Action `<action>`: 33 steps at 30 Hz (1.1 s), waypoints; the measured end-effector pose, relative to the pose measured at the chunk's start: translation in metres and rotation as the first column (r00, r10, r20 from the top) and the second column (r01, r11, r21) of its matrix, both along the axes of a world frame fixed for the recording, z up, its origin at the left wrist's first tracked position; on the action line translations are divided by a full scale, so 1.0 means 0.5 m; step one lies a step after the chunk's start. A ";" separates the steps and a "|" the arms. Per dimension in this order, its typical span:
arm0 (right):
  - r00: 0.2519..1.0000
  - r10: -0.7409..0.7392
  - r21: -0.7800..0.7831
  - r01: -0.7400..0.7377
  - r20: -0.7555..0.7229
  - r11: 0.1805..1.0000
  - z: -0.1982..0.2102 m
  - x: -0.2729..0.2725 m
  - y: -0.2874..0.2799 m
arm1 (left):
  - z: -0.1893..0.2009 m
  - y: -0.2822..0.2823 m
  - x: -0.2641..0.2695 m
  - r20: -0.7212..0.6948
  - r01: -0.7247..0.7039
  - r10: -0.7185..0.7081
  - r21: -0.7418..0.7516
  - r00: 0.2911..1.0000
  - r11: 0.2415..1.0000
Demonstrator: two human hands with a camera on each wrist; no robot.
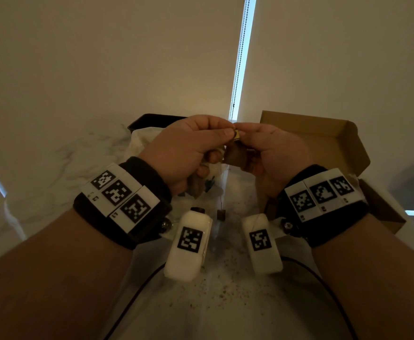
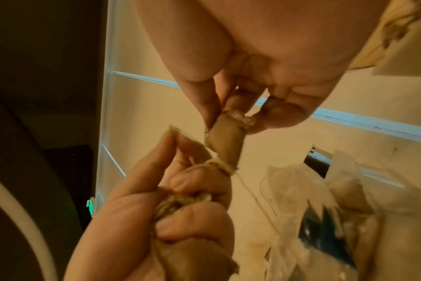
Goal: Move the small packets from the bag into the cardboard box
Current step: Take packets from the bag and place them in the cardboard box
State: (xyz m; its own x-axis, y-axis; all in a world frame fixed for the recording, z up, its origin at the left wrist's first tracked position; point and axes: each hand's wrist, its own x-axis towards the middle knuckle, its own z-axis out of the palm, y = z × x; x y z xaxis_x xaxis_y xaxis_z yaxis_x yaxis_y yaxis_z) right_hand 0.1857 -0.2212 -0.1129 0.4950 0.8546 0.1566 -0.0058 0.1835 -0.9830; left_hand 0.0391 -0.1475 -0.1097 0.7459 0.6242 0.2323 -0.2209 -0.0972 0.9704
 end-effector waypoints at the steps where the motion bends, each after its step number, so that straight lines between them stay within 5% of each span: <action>1: 1.000 0.017 0.009 -0.017 -0.002 1.000 0.001 -0.004 0.001 | -0.002 0.004 0.002 0.001 -0.042 0.042 -0.014 0.999 0.999; 6: 0.999 0.046 0.036 -0.045 -0.013 0.998 0.006 -0.015 -0.002 | -0.008 0.014 0.007 -0.042 -0.182 0.182 0.013 0.982 0.983; 18: 0.991 0.061 -0.015 -0.059 0.118 0.998 0.012 -0.006 -0.011 | -0.006 0.007 0.003 -0.140 -0.251 0.287 0.230 0.948 0.940; 33: 0.935 0.076 -0.112 -0.038 0.347 0.993 0.015 -0.009 -0.022 | -0.004 0.001 0.005 -0.128 -0.221 0.230 0.077 0.965 0.972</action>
